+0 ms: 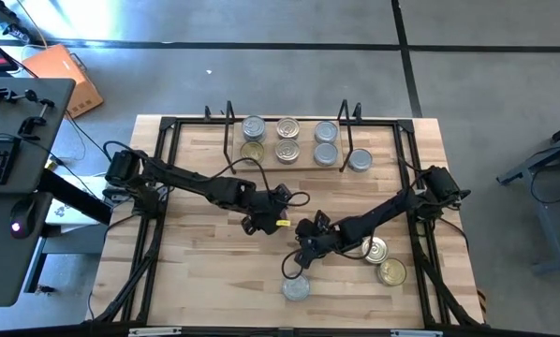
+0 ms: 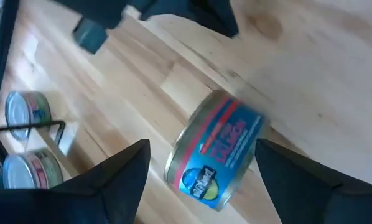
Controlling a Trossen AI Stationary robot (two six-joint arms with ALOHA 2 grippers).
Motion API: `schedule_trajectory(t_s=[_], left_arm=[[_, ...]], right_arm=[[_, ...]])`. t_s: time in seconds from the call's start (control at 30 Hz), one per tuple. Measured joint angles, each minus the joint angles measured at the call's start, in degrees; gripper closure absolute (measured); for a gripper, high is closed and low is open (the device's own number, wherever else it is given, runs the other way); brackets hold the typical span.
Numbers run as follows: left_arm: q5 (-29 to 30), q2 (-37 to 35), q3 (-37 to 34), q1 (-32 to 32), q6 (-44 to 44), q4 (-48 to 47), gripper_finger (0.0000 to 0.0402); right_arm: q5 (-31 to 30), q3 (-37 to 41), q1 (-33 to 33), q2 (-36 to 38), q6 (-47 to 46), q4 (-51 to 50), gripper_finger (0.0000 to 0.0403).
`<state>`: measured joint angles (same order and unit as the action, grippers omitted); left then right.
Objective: Stack canned seafood by type on shelf
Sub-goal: Stack the left blue tuna can on top of the blue tuna can on the shelf
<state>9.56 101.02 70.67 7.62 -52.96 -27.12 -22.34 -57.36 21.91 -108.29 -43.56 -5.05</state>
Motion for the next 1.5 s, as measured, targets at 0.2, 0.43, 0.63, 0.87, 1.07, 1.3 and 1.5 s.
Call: schedule_trajectory(t_s=[0.2,0.43,0.63,0.87,1.07,1.3,1.5], left_arm=[[1.1,1.2,0.0,0.0,-7.7,-1.0,0.0118],[2.2,5.3,0.0,-0.5,-13.1,3.1,0.0118],[4.6,7.1,0.0,-0.5,-13.2,2.1,0.0119],[8.0,4.9,0.0,0.8,-8.4,0.8,0.0154],[8.6,0.5,0.0,1.1,-3.0,-0.9,0.0221],[4.1,-1.6,0.1,-0.3,3.4,-4.2,0.0327],[2.6,-1.6,0.1,-0.9,6.3,-4.7,0.0362]], right_arm=[[0.0,0.0,0.0,0.0,0.0,0.1,0.0403],[-0.2,0.0,0.0,0.0,0.1,1.1,0.0403],[-0.2,0.0,0.2,0.0,0.1,1.4,0.0403],[-1.6,0.0,0.2,0.0,0.1,1.4,0.0403],[-1.7,0.0,0.2,0.0,0.1,1.4,0.0403],[-1.8,0.0,0.2,0.0,0.5,1.5,0.0403],[-4.6,0.1,0.2,0.0,0.6,1.2,0.0403]])
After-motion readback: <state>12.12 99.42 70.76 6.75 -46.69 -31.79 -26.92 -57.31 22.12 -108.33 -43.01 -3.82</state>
